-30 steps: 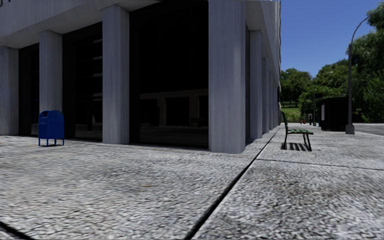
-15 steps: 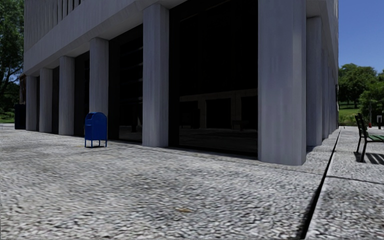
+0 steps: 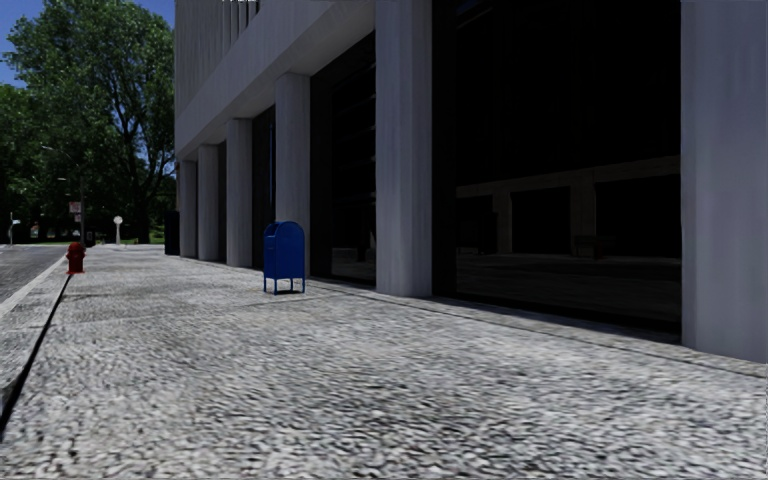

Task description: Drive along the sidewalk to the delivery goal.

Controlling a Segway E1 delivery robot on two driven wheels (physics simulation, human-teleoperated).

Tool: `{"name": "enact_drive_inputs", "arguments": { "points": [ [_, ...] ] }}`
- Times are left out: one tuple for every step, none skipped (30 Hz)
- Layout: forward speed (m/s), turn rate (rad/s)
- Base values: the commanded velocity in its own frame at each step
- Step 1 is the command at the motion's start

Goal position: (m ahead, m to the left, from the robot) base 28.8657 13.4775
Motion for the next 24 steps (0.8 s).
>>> {"name": "enact_drive_inputs", "arguments": {
  "points": [
    [1.32, 0.74],
    [1.32, 0.74],
    [1.32, 0.74],
    [1.35, 0.74],
    [1.43, 0.74],
    [1.46, 0.74],
    [1.46, 0.74],
    [1.46, 0.74],
    [1.47, 0.74],
    [1.51, 0.74],
    [1.51, 0.74],
    [1.57, 0.74],
    [1.7, 0.74],
    [1.7, 0.74],
    [1.76, 0.74],
    [1.78, 0.71],
    [1.8, 0.69],
    [1.8, 0.69],
    [1.82, 0.68],
    [1.89, 0.63],
    [1.89, 0.63],
    [2.0, 0.0],
    [2.0, 0.0],
    [2.0, 0.0]
  ]
}}
